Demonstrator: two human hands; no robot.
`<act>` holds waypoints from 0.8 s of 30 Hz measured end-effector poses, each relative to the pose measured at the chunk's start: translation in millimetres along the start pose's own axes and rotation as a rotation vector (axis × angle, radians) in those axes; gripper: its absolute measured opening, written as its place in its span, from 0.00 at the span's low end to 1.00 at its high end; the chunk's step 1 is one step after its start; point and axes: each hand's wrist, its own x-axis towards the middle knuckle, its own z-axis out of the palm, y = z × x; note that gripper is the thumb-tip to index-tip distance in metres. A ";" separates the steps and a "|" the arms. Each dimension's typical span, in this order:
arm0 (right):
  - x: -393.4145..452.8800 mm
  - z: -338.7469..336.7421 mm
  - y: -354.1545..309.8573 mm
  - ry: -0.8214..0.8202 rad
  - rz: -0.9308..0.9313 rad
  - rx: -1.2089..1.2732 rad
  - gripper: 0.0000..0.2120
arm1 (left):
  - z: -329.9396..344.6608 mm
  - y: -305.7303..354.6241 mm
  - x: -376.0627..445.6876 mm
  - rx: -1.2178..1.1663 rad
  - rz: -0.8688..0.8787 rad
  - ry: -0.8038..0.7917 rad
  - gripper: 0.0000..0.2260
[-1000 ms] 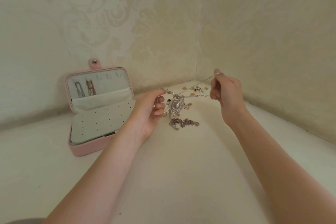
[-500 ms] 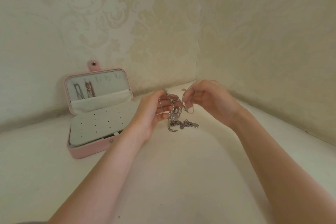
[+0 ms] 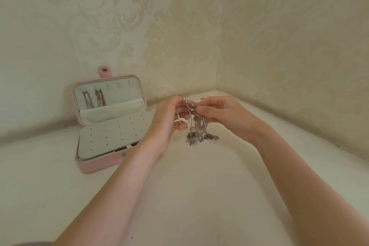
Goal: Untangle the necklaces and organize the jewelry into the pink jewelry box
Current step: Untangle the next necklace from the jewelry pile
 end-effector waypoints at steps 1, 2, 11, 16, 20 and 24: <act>-0.5 -0.6 -0.4 0.016 0.011 0.019 0.03 | 0.4 -0.2 -0.5 0.025 0.006 0.005 0.14; -0.9 -1.2 -1.1 0.029 0.022 0.045 0.04 | 0.8 -0.5 -0.9 0.044 0.009 0.014 0.14; -1.8 -4.4 -3.1 0.062 0.080 0.239 0.08 | 0.9 -1.9 -0.6 -0.015 -0.061 -0.017 0.12; -1.2 -4.9 -4.3 0.108 0.021 0.266 0.07 | 1.2 -4.6 0.2 -0.071 -0.136 -0.138 0.06; -1.4 -5.5 -4.2 0.121 0.002 0.251 0.07 | -0.3 -8.5 -1.2 0.065 -0.065 -0.134 0.04; -0.7 -5.1 -3.3 0.156 0.002 0.252 0.07 | -0.3 -9.0 -1.2 0.145 0.007 -0.066 0.04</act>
